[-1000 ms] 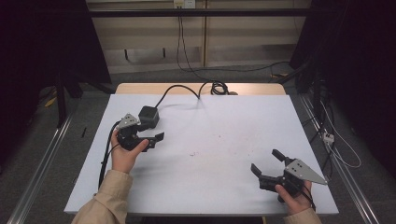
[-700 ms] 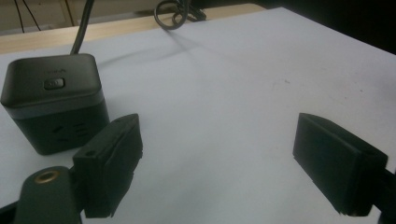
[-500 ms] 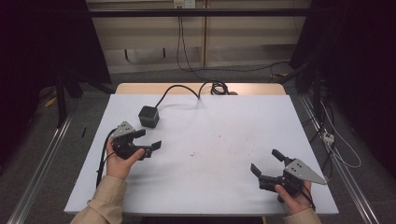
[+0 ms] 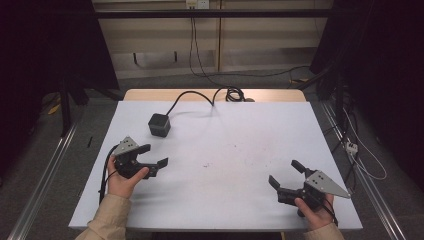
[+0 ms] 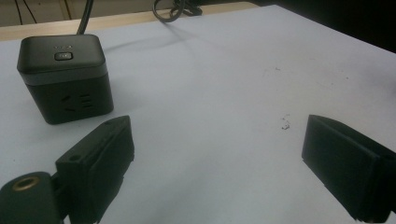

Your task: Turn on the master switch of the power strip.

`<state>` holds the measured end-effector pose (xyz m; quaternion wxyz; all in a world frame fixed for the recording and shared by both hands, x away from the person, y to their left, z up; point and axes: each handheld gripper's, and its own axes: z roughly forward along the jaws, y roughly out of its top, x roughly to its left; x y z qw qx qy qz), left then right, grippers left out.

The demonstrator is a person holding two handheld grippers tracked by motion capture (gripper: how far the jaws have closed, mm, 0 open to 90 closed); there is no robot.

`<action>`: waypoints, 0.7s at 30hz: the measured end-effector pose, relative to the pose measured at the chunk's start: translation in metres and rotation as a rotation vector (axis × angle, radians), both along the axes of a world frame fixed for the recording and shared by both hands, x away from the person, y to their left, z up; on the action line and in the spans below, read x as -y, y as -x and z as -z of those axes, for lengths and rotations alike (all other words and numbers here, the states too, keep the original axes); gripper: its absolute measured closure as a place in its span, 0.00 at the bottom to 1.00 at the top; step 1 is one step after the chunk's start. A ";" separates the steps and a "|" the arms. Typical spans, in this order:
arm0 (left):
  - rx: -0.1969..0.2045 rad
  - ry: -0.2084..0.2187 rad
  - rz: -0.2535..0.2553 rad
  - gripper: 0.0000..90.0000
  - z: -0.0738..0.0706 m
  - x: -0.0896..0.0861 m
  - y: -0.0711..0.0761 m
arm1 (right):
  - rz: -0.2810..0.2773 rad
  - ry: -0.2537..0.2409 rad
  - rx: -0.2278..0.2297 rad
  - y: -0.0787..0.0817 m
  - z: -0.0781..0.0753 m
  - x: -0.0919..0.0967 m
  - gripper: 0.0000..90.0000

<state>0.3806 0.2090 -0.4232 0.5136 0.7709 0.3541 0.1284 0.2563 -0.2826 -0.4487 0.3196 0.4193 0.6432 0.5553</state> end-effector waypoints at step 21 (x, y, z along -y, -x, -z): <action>0.003 -0.009 0.007 0.09 0.007 -0.009 0.019 | 0.001 0.004 -0.002 0.001 0.000 0.002 0.05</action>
